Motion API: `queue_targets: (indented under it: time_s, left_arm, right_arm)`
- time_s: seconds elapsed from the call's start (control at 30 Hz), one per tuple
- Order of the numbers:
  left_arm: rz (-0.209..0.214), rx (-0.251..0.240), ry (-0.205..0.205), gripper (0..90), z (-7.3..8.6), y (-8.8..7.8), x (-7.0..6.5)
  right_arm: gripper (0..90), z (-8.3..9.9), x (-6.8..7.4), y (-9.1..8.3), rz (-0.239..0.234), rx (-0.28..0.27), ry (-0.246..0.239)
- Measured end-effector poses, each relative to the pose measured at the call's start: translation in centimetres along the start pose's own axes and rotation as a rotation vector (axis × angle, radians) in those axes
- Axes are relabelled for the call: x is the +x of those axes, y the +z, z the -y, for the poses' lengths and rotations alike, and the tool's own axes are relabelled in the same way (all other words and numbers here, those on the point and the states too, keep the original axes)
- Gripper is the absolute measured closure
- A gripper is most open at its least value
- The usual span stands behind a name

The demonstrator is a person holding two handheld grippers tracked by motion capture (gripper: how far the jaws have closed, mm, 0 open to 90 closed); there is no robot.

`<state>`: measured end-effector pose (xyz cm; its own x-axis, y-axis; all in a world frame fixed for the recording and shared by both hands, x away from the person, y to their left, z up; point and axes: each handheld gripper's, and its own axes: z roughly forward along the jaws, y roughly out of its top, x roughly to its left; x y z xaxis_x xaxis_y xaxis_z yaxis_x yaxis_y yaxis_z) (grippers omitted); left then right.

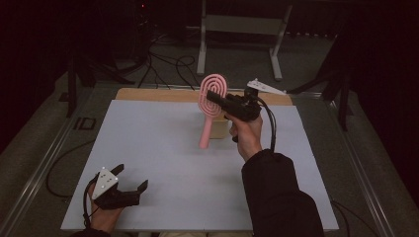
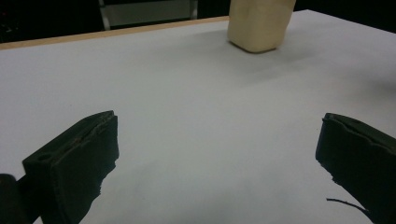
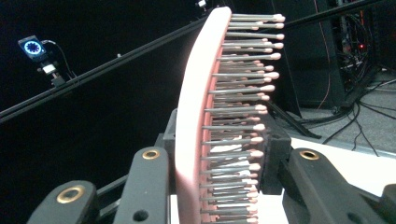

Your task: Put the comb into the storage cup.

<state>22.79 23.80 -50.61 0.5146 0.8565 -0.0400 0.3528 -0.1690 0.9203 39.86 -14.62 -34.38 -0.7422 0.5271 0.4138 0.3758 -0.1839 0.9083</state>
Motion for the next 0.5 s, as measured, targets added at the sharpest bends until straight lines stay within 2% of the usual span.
queue_targets:
  time_s: [0.2, 0.5]
  left_arm:
    - [0.001, -0.001, 0.001, 0.0, 0.00, 0.00, -0.02]
    - [0.004, 0.001, 0.001, 0.0, 0.02, 0.05, -0.07]
  right_arm:
    - [64.0, -0.56, -0.02, 0.25, 0.010, -0.005, -0.012]
    - [64.0, -0.93, -0.28, 0.66, 0.017, -0.018, -0.001]
